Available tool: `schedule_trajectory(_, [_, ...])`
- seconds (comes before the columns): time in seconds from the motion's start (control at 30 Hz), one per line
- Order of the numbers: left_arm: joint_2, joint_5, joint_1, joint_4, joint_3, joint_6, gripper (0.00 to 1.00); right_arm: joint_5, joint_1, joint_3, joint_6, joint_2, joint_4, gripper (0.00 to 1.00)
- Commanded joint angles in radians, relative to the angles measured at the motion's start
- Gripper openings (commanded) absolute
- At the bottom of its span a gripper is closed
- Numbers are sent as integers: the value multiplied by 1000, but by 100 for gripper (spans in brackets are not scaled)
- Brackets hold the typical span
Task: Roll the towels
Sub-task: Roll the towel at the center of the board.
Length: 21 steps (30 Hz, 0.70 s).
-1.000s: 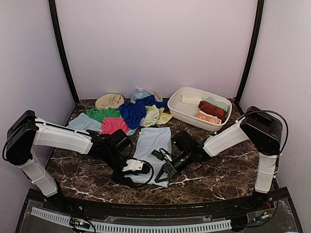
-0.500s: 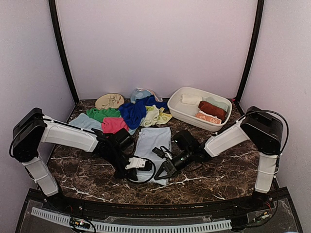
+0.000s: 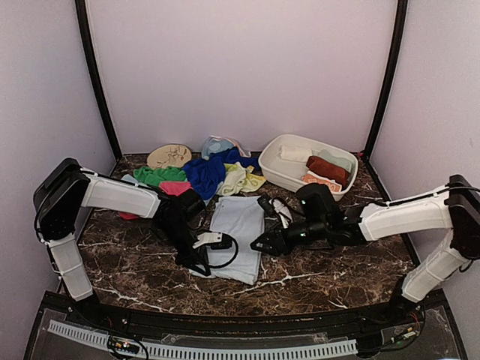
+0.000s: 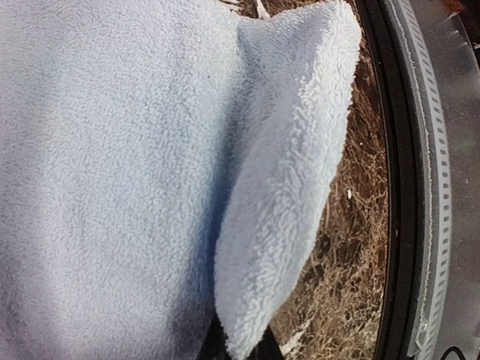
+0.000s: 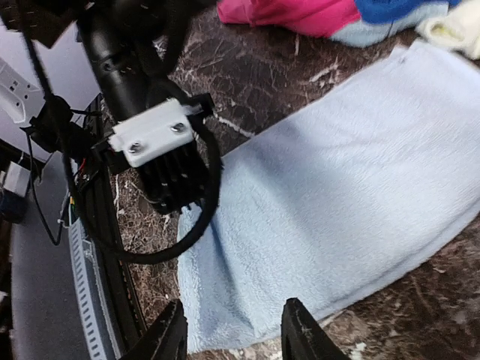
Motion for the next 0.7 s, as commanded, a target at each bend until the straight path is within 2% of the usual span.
schedule_trajectory(0.0, [33, 95, 1, -128, 41, 0, 0, 367, 107, -103, -262, -205, 63, 46])
schedule_trajectory(0.1, [64, 103, 2, -152, 60, 6, 0, 486, 229, -115, -392, -249, 18, 48])
schedule_trajectory(0.2, [70, 114, 3, -165, 76, 6, 0, 599, 351, -61, -470, -203, -70, 50])
schedule_trajectory(0.3, [87, 146, 3, -183, 94, 2, 0, 691, 437, -25, -521, -143, -83, 50])
schedule_trajectory(0.67, [103, 171, 10, -253, 118, 13, 0, 709, 474, 54, -621, 92, 6, 48])
